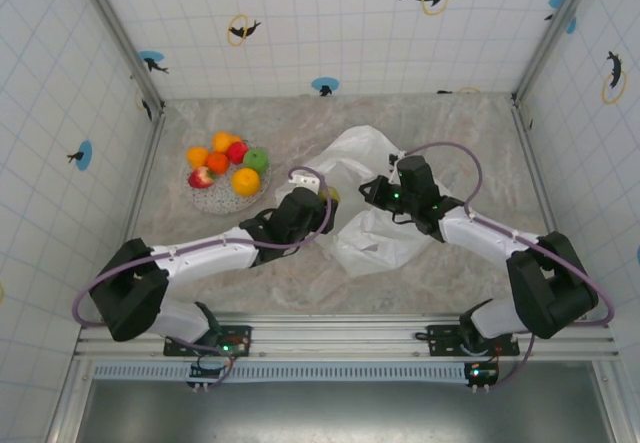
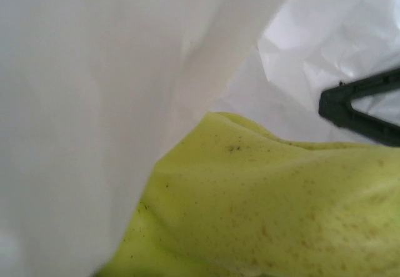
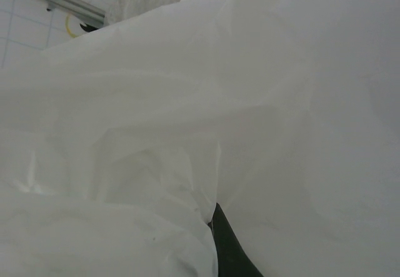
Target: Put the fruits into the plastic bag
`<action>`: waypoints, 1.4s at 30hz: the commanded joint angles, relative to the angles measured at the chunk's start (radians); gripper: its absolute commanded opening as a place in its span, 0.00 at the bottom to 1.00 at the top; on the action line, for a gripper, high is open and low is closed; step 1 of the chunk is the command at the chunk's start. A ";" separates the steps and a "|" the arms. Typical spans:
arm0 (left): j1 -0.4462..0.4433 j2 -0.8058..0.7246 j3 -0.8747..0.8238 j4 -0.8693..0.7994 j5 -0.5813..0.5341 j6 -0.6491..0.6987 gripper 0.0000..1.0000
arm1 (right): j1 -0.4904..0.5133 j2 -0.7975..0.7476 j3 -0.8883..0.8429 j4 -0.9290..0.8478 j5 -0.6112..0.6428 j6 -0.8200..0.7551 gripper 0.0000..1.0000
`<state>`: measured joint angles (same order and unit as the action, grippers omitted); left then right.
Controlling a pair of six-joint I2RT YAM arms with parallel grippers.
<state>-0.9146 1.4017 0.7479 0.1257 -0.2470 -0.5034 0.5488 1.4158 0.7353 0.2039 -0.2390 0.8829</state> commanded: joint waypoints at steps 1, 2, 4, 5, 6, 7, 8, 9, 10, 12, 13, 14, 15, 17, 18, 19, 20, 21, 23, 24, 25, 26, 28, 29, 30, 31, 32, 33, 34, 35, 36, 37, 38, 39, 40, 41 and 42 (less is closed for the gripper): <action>-0.033 -0.038 -0.047 0.040 0.030 0.067 0.49 | 0.002 0.000 -0.023 0.096 0.042 0.098 0.00; -0.042 -0.058 -0.061 0.050 0.034 0.074 0.49 | 0.003 0.003 -0.025 0.103 0.044 0.116 0.00; -0.056 -0.090 -0.087 0.055 0.038 0.089 0.49 | 0.008 0.013 -0.024 0.114 0.045 0.140 0.00; -0.062 -0.103 -0.100 0.055 0.041 0.095 0.49 | 0.009 0.018 -0.020 0.115 0.045 0.150 0.00; -0.067 -0.119 -0.115 0.055 0.049 0.102 0.49 | 0.013 0.023 -0.018 0.118 0.044 0.157 0.00; -0.071 -0.131 -0.126 0.056 0.053 0.110 0.49 | 0.014 0.029 -0.014 0.119 0.042 0.161 0.00; -0.073 -0.146 -0.141 0.056 0.056 0.116 0.49 | 0.015 0.035 -0.008 0.117 0.040 0.163 0.00; -0.075 -0.159 -0.153 0.056 0.063 0.129 0.49 | 0.016 0.039 -0.001 0.114 0.040 0.163 0.00; -0.075 -0.168 -0.160 0.055 0.068 0.138 0.49 | 0.017 0.043 0.004 0.111 0.037 0.162 0.00; -0.076 -0.174 -0.163 0.045 0.083 0.167 0.49 | 0.018 0.049 0.014 0.099 0.033 0.154 0.00; -0.076 -0.167 -0.155 0.031 0.088 0.182 0.49 | 0.019 0.050 0.018 0.096 0.030 0.151 0.00; -0.076 -0.153 -0.139 0.014 0.092 0.197 0.49 | 0.019 0.052 0.023 0.091 0.023 0.145 0.00; -0.075 -0.134 -0.121 -0.004 0.096 0.211 0.49 | 0.019 0.056 0.031 0.080 0.013 0.138 0.00; -0.076 -0.099 -0.090 -0.029 0.084 0.226 0.49 | 0.019 0.065 0.050 0.060 -0.013 0.125 0.00; -0.075 -0.082 -0.078 -0.034 0.073 0.266 0.49 | 0.018 0.067 0.057 0.052 -0.026 0.120 0.00; -0.076 -0.069 -0.071 -0.034 0.065 0.280 0.49 | 0.019 0.068 0.059 0.047 -0.032 0.118 0.00; -0.076 -0.054 -0.065 -0.032 0.056 0.293 0.49 | 0.016 0.066 0.058 0.046 -0.040 0.118 0.00; -0.075 -0.037 -0.058 -0.034 0.042 0.305 0.49 | 0.014 0.065 0.057 0.048 -0.049 0.121 0.00; -0.076 -0.003 -0.042 -0.033 0.004 0.318 0.50 | 0.007 0.062 0.053 0.058 -0.070 0.130 0.00; -0.074 0.016 -0.033 -0.029 -0.017 0.315 0.50 | 0.003 0.059 0.051 0.062 -0.077 0.134 0.00; -0.073 0.030 -0.028 -0.022 -0.026 0.316 0.50 | 0.002 0.057 0.050 0.063 -0.081 0.136 0.00; -0.072 0.048 -0.021 -0.011 -0.029 0.318 0.50 | 0.002 0.055 0.050 0.064 -0.087 0.137 0.00; -0.069 0.082 -0.003 0.000 -0.037 0.319 0.50 | 0.002 0.053 0.049 0.070 -0.105 0.142 0.00; -0.066 0.099 0.010 0.004 -0.041 0.322 0.49 | 0.002 0.053 0.049 0.070 -0.112 0.144 0.00; -0.062 0.112 0.017 0.010 -0.044 0.324 0.50 | 0.002 0.051 0.047 0.071 -0.114 0.146 0.00; -0.059 0.124 0.021 0.021 -0.043 0.325 0.50 | 0.001 0.047 0.045 0.071 -0.114 0.148 0.00; -0.051 0.134 0.021 0.033 -0.036 0.322 0.50 | -0.001 0.043 0.040 0.076 -0.116 0.152 0.00; -0.044 0.144 0.026 0.042 -0.027 0.320 0.50 | -0.003 0.041 0.035 0.083 -0.117 0.159 0.00; -0.034 0.152 0.028 0.050 -0.027 0.318 0.50 | -0.007 0.036 0.029 0.091 -0.118 0.166 0.00; -0.024 0.164 0.030 0.060 -0.021 0.314 0.50 | -0.009 0.032 0.023 0.099 -0.118 0.173 0.00; -0.013 0.170 0.030 0.068 -0.011 0.313 0.50 | -0.010 0.028 0.018 0.108 -0.115 0.178 0.00; -0.004 0.182 0.028 0.080 0.001 0.312 0.50 | -0.010 0.024 0.014 0.116 -0.116 0.184 0.00; 0.003 0.194 0.030 0.089 0.011 0.317 0.50 | -0.010 0.021 0.011 0.123 -0.114 0.190 0.00; 0.004 0.206 0.034 0.097 0.019 0.323 0.50 | -0.010 0.020 0.007 0.134 -0.112 0.197 0.00; 0.007 0.222 0.044 0.102 0.024 0.328 0.50 | -0.010 0.018 0.002 0.149 -0.114 0.209 0.00; 0.008 0.240 0.053 0.106 0.031 0.332 0.50 | -0.010 0.018 -0.002 0.161 -0.118 0.221 0.00; 0.011 0.255 0.059 0.114 0.035 0.334 0.50 | -0.010 0.020 -0.005 0.174 -0.121 0.230 0.00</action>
<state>-0.9081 1.6161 0.7666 0.1944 -0.2401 -0.2012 0.5411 1.4628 0.7486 0.3000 -0.3431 1.0744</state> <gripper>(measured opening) 0.576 0.041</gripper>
